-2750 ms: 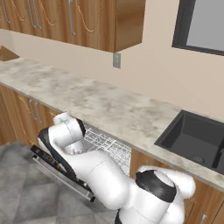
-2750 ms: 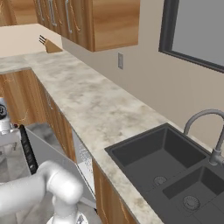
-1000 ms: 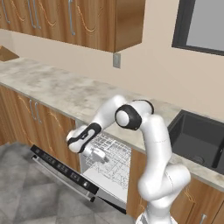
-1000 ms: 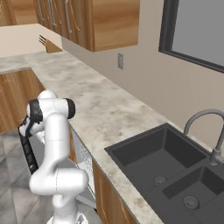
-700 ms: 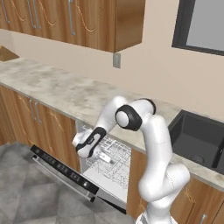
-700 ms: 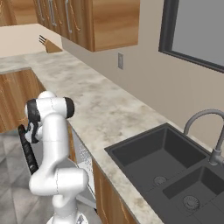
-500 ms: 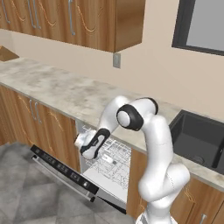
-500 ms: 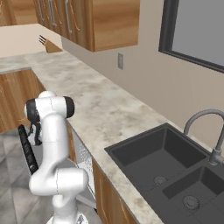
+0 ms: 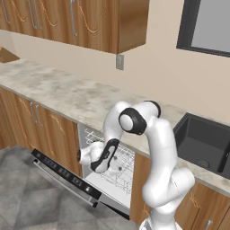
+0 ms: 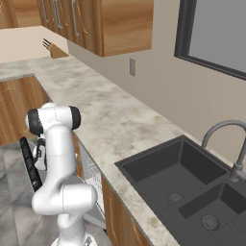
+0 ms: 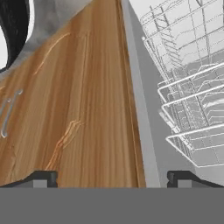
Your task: Open the dishwasher door and pull out the top rack.
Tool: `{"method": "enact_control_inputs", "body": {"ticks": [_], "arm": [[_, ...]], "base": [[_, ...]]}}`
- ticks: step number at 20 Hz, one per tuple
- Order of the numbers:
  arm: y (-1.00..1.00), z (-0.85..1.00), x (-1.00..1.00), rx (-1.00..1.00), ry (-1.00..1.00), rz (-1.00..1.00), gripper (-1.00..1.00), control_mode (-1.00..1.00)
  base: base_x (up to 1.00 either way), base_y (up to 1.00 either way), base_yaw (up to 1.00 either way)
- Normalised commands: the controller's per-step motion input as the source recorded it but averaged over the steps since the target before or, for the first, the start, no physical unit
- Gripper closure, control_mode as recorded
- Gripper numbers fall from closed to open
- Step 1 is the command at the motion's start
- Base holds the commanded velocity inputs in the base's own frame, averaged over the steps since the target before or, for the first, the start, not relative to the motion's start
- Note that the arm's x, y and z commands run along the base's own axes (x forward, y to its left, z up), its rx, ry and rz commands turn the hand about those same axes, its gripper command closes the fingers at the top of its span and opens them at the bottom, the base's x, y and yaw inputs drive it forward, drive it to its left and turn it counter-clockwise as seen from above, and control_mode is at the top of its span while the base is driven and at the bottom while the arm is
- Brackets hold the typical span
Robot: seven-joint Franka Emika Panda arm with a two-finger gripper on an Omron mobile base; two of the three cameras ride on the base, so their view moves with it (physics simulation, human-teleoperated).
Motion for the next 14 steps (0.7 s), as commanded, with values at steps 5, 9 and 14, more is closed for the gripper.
{"method": "enact_control_inputs", "body": {"ticks": [5,9,14], "arm": [[-0.04,0.12,0.94,-0.01,-0.05,-0.23,-1.0,-1.0],[0.16,-0.31,0.69,-0.01,-0.04,-0.29,-1.0,-1.0],[0.02,-0.82,0.66,-0.16,-0.15,-0.22,-1.0,-1.0]], "base": [[0.0,0.0,0.0],[0.0,0.0,0.0],[0.0,0.0,0.0]]}}
